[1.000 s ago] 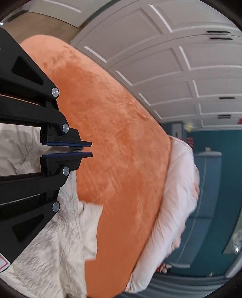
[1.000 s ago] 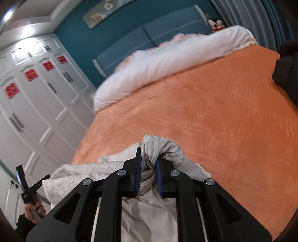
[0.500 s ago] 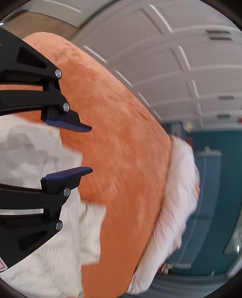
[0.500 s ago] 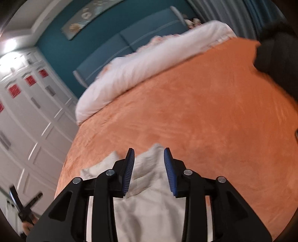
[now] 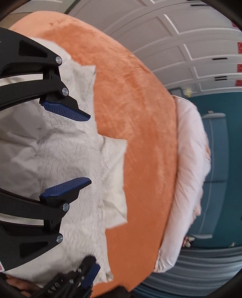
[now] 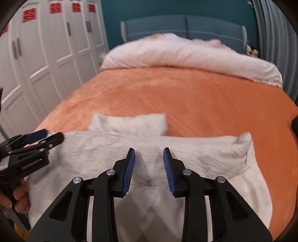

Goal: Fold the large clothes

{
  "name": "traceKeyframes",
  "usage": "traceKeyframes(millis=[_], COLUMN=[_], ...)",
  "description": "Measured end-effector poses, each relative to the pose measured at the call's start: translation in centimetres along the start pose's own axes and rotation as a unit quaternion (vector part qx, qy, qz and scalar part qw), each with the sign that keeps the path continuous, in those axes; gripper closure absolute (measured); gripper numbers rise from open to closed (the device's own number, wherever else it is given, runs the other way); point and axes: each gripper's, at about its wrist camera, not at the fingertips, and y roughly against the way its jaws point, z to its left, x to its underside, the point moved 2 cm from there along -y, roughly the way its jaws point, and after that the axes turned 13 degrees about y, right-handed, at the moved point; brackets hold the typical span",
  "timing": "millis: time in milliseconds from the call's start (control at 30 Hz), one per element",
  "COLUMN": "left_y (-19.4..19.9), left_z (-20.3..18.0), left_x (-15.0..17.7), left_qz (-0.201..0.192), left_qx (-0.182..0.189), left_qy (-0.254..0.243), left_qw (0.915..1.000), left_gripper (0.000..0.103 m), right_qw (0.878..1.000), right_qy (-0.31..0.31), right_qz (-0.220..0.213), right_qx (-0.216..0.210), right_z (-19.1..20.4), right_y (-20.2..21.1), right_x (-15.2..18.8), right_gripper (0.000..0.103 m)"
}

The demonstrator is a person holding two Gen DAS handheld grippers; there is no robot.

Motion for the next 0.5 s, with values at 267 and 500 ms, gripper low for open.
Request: traceKeyframes(millis=[267,500], left_y=[-5.6,-7.1], left_z=[2.0,1.5], left_x=[1.4,2.3], left_qz=[0.041,0.026], left_qx=[-0.003,-0.015], left_qy=[0.047,0.041], left_qw=[0.998,0.9987], left_gripper=[0.037,0.035], right_qw=[0.999,0.998], right_qy=[-0.035,-0.048], right_qz=[0.031,0.025], right_qx=[-0.021,-0.029], right_z=[-1.9,-2.0], right_y=[-4.4,-5.9], right_x=[2.7,3.9], right_gripper=[0.074,0.074])
